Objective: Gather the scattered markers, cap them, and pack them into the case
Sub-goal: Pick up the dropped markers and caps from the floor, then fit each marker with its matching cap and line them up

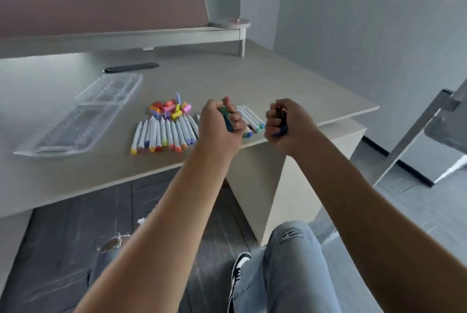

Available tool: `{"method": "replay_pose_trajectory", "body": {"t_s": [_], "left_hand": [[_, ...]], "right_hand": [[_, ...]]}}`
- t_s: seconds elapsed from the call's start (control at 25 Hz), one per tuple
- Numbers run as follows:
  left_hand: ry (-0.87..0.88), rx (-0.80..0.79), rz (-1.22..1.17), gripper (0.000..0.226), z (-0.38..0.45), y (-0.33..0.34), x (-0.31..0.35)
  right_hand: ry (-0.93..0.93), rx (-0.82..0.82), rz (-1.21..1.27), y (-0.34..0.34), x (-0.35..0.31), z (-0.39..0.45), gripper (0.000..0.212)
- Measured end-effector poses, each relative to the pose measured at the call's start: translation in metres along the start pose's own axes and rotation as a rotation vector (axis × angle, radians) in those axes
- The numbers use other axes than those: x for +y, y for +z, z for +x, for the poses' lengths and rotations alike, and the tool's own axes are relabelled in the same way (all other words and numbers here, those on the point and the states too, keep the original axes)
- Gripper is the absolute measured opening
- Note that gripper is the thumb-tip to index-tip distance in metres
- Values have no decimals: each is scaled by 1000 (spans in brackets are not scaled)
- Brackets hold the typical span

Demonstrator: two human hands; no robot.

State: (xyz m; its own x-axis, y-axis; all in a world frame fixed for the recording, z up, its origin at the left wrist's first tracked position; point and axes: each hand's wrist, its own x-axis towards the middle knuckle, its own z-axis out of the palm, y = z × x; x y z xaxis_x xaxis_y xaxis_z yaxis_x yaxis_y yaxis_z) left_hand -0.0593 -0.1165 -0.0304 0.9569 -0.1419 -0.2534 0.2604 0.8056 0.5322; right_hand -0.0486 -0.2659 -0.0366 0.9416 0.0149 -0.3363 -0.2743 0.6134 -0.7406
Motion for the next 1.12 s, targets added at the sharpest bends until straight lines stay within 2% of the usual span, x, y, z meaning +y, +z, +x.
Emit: {"method": "replay_pose_trajectory", "body": {"t_s": [0.16, 0.24, 0.48, 0.64, 0.8, 0.92, 1.12], "left_hand": [[134, 78, 50, 27, 75, 11, 48], [178, 165, 96, 26, 115, 12, 62], [186, 412, 223, 30, 207, -7, 75], [227, 435, 210, 28, 233, -10, 76], [289, 442, 215, 30, 242, -6, 72], [362, 466, 319, 35, 242, -4, 70], [402, 423, 443, 40, 237, -5, 65]], "right_hand": [[-5, -12, -35, 33, -31, 72, 31], [-8, -10, -54, 47, -39, 115, 32], [34, 35, -124, 71, -26, 218, 34], [-12, 20, -246, 78, -20, 256, 35], [-87, -67, -152, 76, -19, 270, 40], [-110, -136, -107, 71, -17, 274, 43], [-180, -167, -236, 67, -18, 266, 48]]}}
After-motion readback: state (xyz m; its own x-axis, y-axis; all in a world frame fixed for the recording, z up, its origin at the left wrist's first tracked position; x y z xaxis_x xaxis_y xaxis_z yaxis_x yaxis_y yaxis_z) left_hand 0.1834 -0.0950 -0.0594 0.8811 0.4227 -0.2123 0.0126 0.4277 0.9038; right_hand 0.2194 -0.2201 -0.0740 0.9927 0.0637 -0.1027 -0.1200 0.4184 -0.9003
